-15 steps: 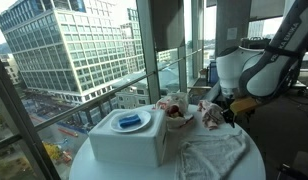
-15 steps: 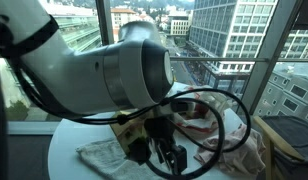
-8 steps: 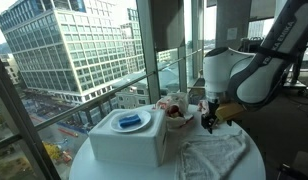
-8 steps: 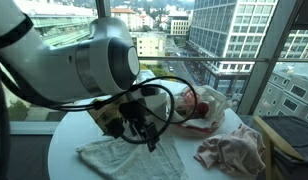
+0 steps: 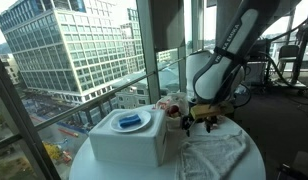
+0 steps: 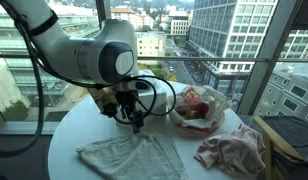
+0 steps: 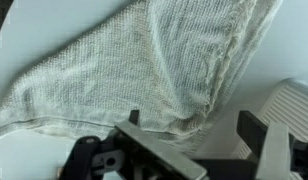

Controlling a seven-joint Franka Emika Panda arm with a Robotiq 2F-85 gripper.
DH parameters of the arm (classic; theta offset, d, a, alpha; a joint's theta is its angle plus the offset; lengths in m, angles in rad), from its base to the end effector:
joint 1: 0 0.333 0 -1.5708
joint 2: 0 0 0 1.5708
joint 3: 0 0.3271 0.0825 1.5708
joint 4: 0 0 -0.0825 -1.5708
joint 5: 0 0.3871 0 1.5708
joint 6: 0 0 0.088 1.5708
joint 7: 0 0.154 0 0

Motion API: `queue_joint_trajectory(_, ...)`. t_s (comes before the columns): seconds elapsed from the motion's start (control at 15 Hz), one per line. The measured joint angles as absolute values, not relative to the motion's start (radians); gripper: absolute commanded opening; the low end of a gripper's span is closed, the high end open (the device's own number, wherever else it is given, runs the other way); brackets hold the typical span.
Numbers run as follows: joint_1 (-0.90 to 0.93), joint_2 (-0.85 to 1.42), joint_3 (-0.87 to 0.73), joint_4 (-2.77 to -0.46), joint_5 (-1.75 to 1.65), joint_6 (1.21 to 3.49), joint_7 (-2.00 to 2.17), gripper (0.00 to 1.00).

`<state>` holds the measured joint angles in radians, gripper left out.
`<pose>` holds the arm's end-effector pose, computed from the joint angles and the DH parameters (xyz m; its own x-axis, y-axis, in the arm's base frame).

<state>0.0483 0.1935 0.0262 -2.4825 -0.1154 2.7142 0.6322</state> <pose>0.4836 0.0385 0.1787 0.8974 -0.4376 0.0567 -0.4391 -0.8983 0.0164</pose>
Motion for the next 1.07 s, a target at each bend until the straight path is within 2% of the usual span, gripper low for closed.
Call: queue_joint_trajectory(1.07,0.07,0.548,0.002,-2.149,0.049,2.658,0.466,1.0)
